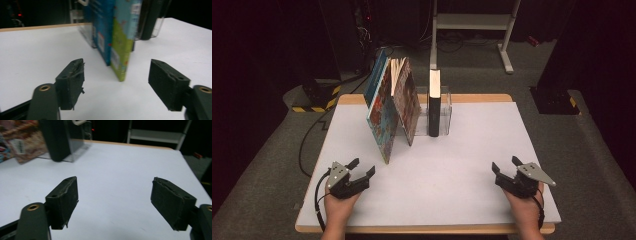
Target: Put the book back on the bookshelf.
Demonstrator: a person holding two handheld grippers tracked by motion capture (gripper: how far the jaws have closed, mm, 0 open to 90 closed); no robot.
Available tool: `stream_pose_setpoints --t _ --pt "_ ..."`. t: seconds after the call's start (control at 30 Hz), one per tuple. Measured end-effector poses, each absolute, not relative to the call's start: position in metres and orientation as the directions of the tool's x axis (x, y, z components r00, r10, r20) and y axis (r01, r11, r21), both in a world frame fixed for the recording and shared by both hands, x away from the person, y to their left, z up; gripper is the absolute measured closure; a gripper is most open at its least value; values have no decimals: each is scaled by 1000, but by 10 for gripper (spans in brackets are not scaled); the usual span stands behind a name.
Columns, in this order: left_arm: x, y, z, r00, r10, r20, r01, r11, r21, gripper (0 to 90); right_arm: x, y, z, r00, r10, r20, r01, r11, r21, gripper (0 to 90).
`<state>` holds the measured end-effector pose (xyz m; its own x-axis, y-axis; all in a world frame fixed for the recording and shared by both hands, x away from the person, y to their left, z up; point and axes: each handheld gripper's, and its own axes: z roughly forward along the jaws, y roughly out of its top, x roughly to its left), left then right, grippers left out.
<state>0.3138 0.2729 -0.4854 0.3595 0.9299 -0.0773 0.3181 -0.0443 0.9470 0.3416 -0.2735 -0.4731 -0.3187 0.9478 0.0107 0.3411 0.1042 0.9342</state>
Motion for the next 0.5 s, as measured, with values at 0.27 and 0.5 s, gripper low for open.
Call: stream_pose_setpoints --t 0.27,0.5 --pt "315 279 -488 329 941 -79 330 -36 943 196 347 -289 -477 -274 961 41 366 65 928 193" --pt "314 279 -488 327 942 -69 332 -46 942 193 347 -284 -477 -282 959 32 363 75 929 183"
